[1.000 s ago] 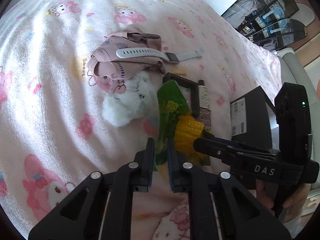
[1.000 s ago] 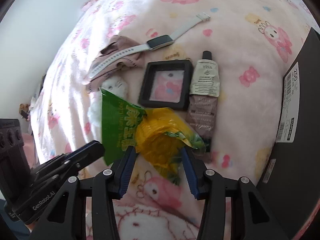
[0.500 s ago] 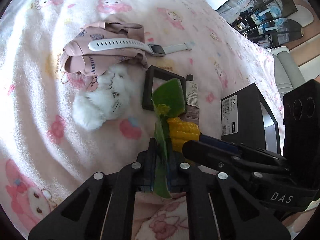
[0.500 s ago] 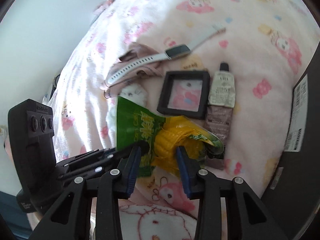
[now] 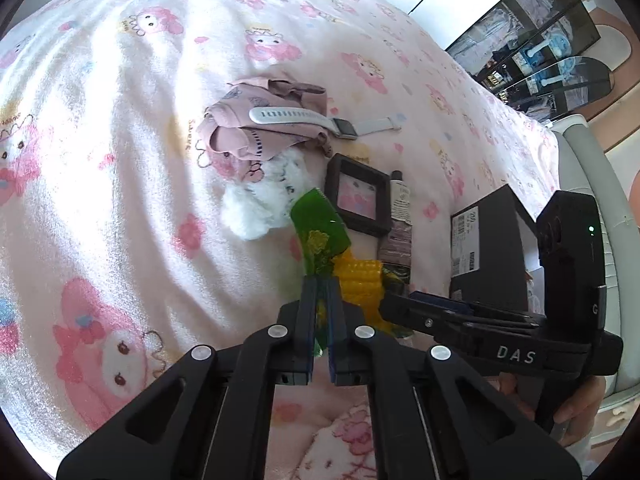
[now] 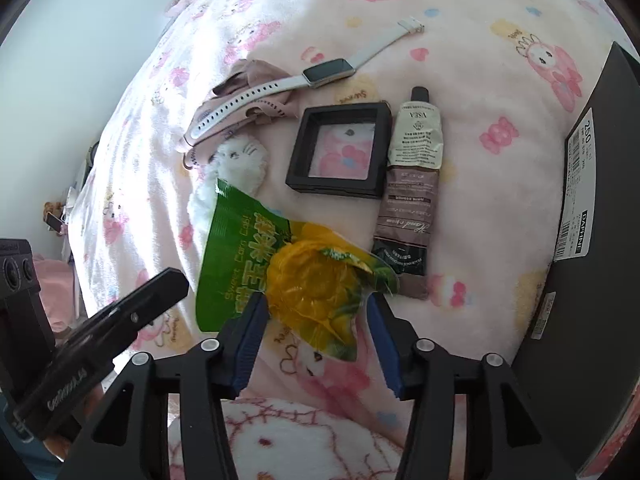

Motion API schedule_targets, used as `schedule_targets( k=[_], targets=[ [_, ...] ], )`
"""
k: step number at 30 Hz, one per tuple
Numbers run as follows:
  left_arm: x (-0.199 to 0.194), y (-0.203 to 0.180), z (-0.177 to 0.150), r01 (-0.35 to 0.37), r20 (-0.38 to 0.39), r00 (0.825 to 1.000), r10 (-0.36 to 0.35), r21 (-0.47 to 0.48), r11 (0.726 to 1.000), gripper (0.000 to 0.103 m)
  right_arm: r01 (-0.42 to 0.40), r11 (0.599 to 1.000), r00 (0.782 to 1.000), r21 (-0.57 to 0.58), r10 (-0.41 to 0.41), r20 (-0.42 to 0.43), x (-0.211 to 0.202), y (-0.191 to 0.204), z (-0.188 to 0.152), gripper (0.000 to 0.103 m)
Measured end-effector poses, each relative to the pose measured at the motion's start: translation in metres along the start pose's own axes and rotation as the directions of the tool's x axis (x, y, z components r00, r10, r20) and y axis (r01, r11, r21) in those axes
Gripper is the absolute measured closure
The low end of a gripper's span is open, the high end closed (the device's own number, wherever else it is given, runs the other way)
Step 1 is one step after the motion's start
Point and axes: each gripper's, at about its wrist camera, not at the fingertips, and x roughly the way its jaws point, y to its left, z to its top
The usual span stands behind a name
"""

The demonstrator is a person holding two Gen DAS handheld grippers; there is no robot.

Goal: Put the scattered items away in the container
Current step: 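Grasp the green-and-yellow snack bag with the right gripper and lift it, then carry the snack bag over the black box and lower it inside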

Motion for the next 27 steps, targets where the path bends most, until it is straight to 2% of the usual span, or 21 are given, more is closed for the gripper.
schedule_targets(
  k=[1,3,5,8,11,13,17,22,24,27],
  targets=[
    [0.005,0.002,0.001,-0.002,-0.001,1.0,0.002,-0.005,1.0,0.098,0.0,1.0,1.0,-0.004,0.0,-0.017,0.006,-0.001,-0.001,0.055],
    [0.017,0.006,0.004,0.01,-0.022,1.0,-0.01,-0.017,1.0,0.083,-0.013,1.0,0.999,-0.011,0.013,-0.053,0.015,0.001,-0.001,0.055],
    [0.032,0.011,0.006,0.014,-0.053,0.998,-0.017,-0.046,0.999,0.074,-0.014,1.0,0.997,0.0,0.014,-0.072,0.024,0.0,0.0,0.055],
    [0.055,0.012,0.005,-0.003,-0.107,0.994,-0.004,-0.065,0.998,0.076,-0.049,0.998,0.993,0.041,0.053,-0.107,0.038,-0.004,0.005,0.053],
    [0.059,0.008,0.003,0.014,-0.11,0.994,-0.02,-0.058,0.998,0.099,-0.093,0.993,0.99,0.073,0.1,-0.099,0.044,-0.007,0.012,0.053],
    [0.051,0.003,0.004,-0.008,-0.082,0.997,0.005,-0.035,0.999,0.099,-0.119,0.991,0.99,0.066,0.123,-0.071,0.042,-0.002,0.016,0.055],
    [0.018,-0.006,0.007,0.007,-0.016,1.0,-0.007,0.002,1.0,0.099,-0.139,0.99,0.99,-0.006,0.139,0.03,0.017,0.021,0.013,0.056],
    [-0.026,-0.031,0.005,0.062,0.056,0.996,-0.065,0.055,0.997,0.099,-0.166,0.986,0.979,-0.029,0.169,0.113,-0.024,0.044,-0.001,0.056],
    [-0.039,-0.046,0.001,0.091,0.07,0.993,-0.097,0.089,0.992,0.099,-0.171,0.985,0.972,-0.038,0.175,0.155,-0.058,0.029,-0.026,0.056],
    [-0.051,-0.075,-0.005,0.132,0.061,0.988,-0.143,0.154,0.979,0.099,-0.169,0.985,0.962,-0.032,0.172,0.21,-0.096,0.007,-0.044,0.056]
  ],
)
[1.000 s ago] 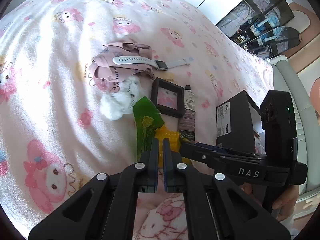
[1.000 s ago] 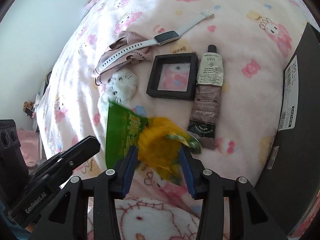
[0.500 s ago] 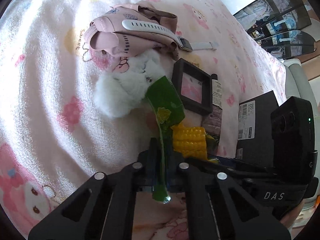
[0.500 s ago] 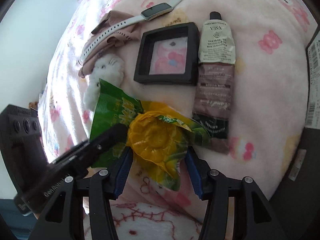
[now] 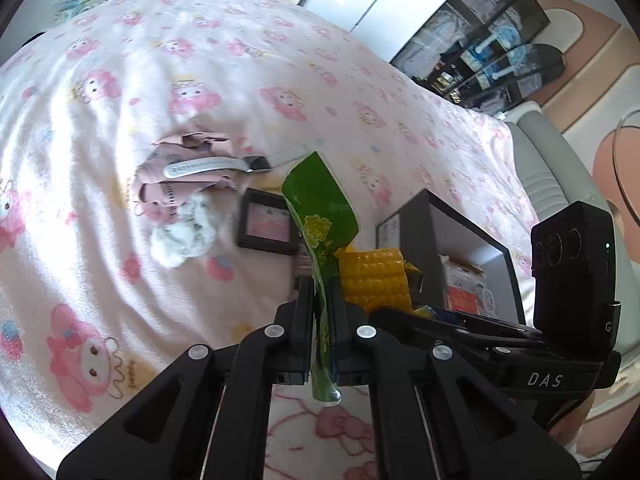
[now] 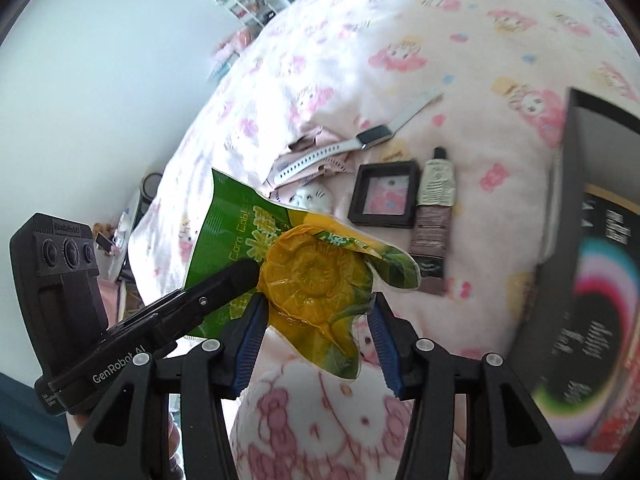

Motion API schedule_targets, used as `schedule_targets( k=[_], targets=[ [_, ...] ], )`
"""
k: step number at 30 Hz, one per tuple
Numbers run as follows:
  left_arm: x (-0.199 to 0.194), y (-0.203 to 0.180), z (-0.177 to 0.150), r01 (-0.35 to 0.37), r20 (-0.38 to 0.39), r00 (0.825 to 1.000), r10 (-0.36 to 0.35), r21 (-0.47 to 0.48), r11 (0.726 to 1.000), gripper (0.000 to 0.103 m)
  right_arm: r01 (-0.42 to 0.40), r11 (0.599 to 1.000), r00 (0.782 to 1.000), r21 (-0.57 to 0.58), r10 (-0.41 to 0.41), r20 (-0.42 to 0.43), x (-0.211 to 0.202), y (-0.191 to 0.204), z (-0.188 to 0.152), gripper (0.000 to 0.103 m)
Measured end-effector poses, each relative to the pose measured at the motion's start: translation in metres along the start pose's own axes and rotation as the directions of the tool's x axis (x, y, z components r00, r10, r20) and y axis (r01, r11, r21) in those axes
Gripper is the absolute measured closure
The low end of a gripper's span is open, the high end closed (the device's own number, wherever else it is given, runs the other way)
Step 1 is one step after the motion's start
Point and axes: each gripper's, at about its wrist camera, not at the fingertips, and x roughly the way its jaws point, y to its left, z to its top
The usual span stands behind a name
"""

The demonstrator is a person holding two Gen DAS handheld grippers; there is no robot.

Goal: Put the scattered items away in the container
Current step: 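Carry the snack bag over the black box and lower it inside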

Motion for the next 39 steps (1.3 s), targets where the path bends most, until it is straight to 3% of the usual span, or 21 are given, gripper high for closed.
schedule_targets(
  k=[3,7,13,15,18,25,28,30,35,39],
  targets=[
    [0.005,-0.037,0.002,0.061,-0.03,0.998,-0.059,0.075,0.995,0.099,0.028,0.999,0.998,0.022,-0.029,0.049,-0.025,-0.015,-0.009,0.056],
    [0.024,-0.099,-0.001,0.107,-0.077,0.993,-0.095,0.178,0.978,0.099,0.047,0.996,0.991,0.081,-0.056,0.124,-0.098,-0.049,-0.032,0.059],
    [0.088,-0.179,-0.003,0.195,-0.206,0.967,-0.149,0.228,0.954,0.099,0.132,0.971,0.962,0.197,-0.174,0.209,-0.157,-0.113,-0.053,0.059],
    [0.117,-0.201,0.0,0.202,-0.257,0.956,-0.14,0.234,0.951,0.099,0.141,0.961,0.957,0.238,-0.194,0.218,-0.17,-0.137,-0.055,0.059],
    [0.158,-0.224,0.007,0.155,-0.29,0.954,-0.076,0.26,0.953,0.099,0.167,0.95,0.949,0.266,-0.227,0.218,-0.175,-0.168,-0.042,0.06],
    [0.215,-0.214,0.032,0.041,-0.3,0.954,0.018,0.189,0.981,0.099,0.226,0.927,0.948,0.3,-0.28,0.153,-0.142,-0.223,0.015,0.063],
    [0.221,-0.2,0.033,0.036,-0.298,0.954,0.016,0.168,0.985,0.098,0.225,0.926,0.957,0.302,-0.268,0.109,-0.123,-0.233,0.028,0.066],
    [0.222,-0.192,0.032,0.045,-0.296,0.955,0.006,0.167,0.985,0.095,0.283,0.919,0.945,0.273,-0.316,0.086,-0.113,-0.231,0.031,0.066],
    [0.209,-0.186,0.03,0.055,-0.247,0.969,-0.007,0.188,0.981,0.094,0.265,0.916,0.948,0.301,-0.304,0.09,-0.114,-0.229,0.026,0.066],
    [0.193,-0.179,0.03,0.05,-0.181,0.983,-0.016,0.189,0.981,0.094,0.253,0.914,0.938,0.317,-0.312,0.151,-0.137,-0.217,0.01,0.066]
  ],
)
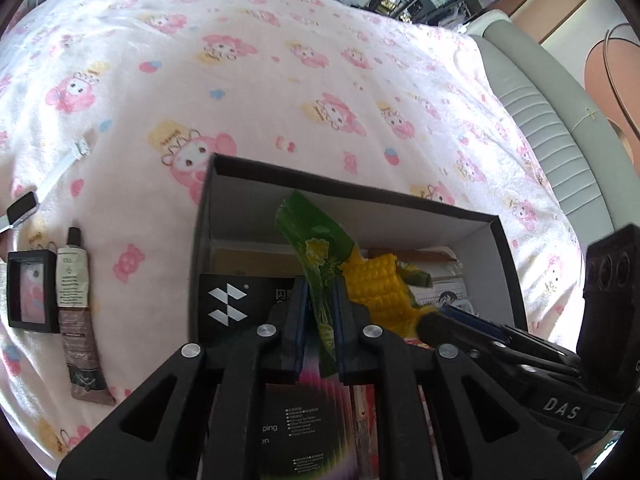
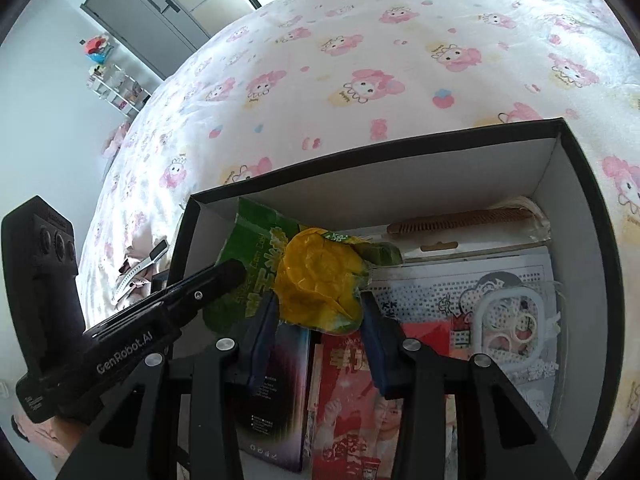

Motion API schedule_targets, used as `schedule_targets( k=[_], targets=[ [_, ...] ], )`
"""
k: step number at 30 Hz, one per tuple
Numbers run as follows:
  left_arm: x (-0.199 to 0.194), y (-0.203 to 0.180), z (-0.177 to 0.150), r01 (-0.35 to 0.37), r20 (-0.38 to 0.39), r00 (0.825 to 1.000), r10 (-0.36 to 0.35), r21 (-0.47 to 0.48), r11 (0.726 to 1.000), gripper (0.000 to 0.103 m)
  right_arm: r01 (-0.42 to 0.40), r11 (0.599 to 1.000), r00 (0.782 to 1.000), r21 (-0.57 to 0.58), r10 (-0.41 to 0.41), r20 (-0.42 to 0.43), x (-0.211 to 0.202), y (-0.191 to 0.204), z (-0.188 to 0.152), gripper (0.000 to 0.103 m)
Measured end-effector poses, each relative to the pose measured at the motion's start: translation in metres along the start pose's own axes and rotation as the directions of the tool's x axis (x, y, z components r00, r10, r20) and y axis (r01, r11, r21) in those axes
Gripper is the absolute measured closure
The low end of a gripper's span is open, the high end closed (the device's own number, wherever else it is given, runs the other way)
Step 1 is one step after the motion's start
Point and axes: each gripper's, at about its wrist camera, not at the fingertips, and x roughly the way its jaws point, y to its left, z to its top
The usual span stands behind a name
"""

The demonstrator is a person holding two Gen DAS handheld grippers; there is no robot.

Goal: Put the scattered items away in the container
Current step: 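Carry the snack bag over the black box and lower it inside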

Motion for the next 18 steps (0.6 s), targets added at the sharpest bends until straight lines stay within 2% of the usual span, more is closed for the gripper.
schedule_targets(
  k=[4,7,9,12,14,18],
  targets=[
    [-0.015,-0.003,-0.001,0.042,0.043,0.998,-0.043,0.025,0.999,0.094,0.043,0.999,0.997,-0.001,-0.043,0.061,-0.019,-0.001,-0.007,0.066],
    [-0.017,-0.011,-0.001,0.093,0.041,0.995,-0.095,0.058,0.994,0.094,0.084,0.996,0.994,0.01,-0.084,0.062,-0.018,-0.005,-0.008,0.066],
    [-0.013,-0.017,-0.001,0.136,0.009,0.991,-0.137,0.08,0.988,0.094,0.12,0.993,0.99,0.012,-0.12,0.068,-0.02,-0.007,-0.009,0.067],
    [0.0,-0.023,-0.004,0.195,-0.077,0.979,-0.188,0.083,0.977,0.094,0.182,0.983,0.979,0.005,-0.182,0.088,-0.018,-0.012,-0.006,0.067],
    [0.009,-0.027,-0.008,0.179,-0.122,0.978,-0.168,0.085,0.98,0.094,0.201,0.98,0.976,0.006,-0.201,0.087,-0.017,-0.014,-0.004,0.067],
    [0.017,-0.022,-0.012,0.055,-0.137,0.99,-0.044,0.072,0.996,0.094,0.181,0.983,0.982,0.005,-0.181,0.054,-0.002,-0.019,0.002,0.067]
  ],
)
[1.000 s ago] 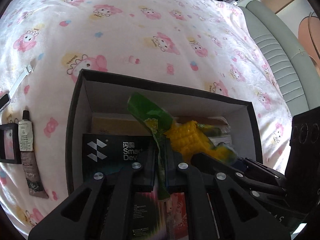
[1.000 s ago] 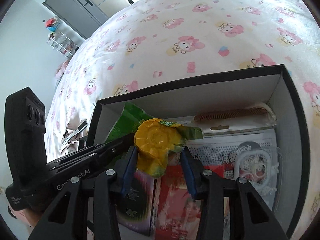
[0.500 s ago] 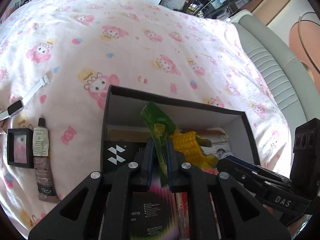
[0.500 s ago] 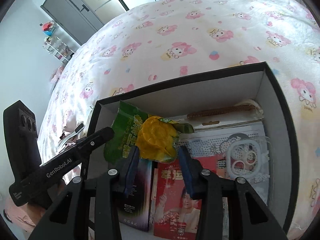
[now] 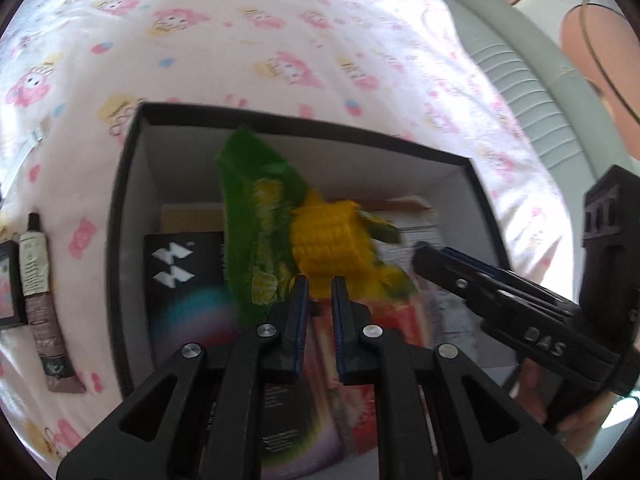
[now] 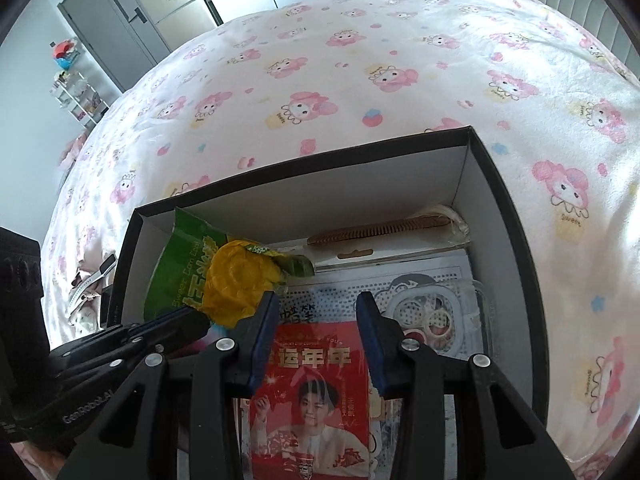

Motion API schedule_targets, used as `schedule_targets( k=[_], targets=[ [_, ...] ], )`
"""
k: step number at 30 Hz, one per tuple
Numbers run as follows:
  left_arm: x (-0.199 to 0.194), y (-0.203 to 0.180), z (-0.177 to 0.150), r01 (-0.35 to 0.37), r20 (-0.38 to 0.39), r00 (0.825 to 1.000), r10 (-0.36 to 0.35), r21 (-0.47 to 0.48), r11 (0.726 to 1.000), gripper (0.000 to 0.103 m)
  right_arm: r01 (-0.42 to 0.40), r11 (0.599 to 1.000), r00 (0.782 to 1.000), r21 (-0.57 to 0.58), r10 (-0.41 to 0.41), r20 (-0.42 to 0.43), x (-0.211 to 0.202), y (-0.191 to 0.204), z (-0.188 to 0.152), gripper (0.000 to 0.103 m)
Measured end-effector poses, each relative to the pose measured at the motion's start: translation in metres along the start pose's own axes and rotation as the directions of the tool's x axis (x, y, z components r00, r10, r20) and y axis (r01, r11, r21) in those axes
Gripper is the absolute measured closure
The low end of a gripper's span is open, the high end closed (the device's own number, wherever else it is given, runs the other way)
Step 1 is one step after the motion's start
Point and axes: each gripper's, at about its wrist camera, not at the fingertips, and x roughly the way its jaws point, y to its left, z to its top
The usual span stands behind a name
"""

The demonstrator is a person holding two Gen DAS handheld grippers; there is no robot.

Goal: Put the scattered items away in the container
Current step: 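Carry the snack bag over the black box and lower it inside, then open the right gripper to release the snack bag into the box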

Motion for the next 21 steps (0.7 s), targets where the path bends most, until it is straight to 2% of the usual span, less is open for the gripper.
schedule_targets(
  k=[3,7,12,16,21],
  targets=[
    [-0.006,0.011,0.001,-0.02,0.026,0.999,0.021,-0.047,0.999,0.094,-0.022,1.0,0.999,-0.012,0.022,-0.032,0.013,0.005,0.002,0.067],
    [-0.011,0.015,0.001,-0.021,0.046,0.999,0.024,-0.061,0.998,0.094,-0.09,0.996,0.992,-0.006,0.089,-0.091,0.033,0.015,0.007,0.067],
    [-0.013,0.019,0.002,-0.042,0.073,0.996,0.047,-0.069,0.997,0.094,-0.075,0.996,0.994,-0.04,0.072,-0.079,0.037,0.031,0.011,0.067],
    [-0.02,0.024,0.003,-0.046,0.111,0.992,0.054,-0.073,0.996,0.093,-0.124,0.991,0.988,-0.058,0.118,-0.104,0.042,0.042,0.013,0.067],
    [-0.03,0.028,0.004,-0.008,0.151,0.988,0.02,-0.083,0.997,0.091,-0.12,0.991,0.989,-0.054,0.114,-0.093,0.039,0.042,0.011,0.067]
  ],
)
